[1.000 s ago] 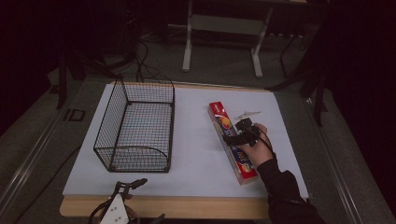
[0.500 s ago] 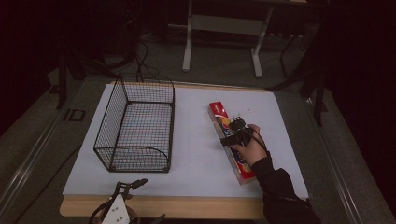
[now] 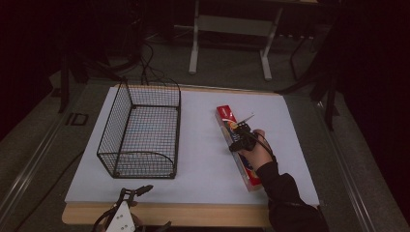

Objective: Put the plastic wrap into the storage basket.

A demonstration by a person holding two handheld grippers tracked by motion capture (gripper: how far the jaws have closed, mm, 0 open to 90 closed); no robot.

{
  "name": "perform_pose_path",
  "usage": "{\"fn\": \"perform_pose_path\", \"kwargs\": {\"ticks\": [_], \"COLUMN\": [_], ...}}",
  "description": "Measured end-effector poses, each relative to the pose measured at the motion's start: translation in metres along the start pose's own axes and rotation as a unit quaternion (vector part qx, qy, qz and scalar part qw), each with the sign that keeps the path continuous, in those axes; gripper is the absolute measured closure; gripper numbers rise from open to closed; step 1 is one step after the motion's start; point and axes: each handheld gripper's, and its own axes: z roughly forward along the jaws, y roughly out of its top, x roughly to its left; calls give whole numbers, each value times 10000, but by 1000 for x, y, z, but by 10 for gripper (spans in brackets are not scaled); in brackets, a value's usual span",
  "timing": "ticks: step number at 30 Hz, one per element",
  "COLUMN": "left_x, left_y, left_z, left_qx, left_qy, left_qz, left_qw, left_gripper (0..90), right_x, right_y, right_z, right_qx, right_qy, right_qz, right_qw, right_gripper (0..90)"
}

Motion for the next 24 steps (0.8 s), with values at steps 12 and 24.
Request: {"fn": "perform_pose_path", "kwargs": {"ticks": [12,24], "left_x": [0,0], "left_y": [0,0], "left_z": [0,0], "left_qx": [2,17], "left_qy": [1,-1], "left_qz": [-13,0], "left_qw": [10000,10000], "left_gripper": [3,3], "right_x": [4,8], "right_y": [7,19], "right_z": [-14,-42], "right_qx": [-324,-852], "right_qy": [-102,-186], "right_qz": [84,55], "right_qw": [9994,9962], "right_gripper": [385,388]}}
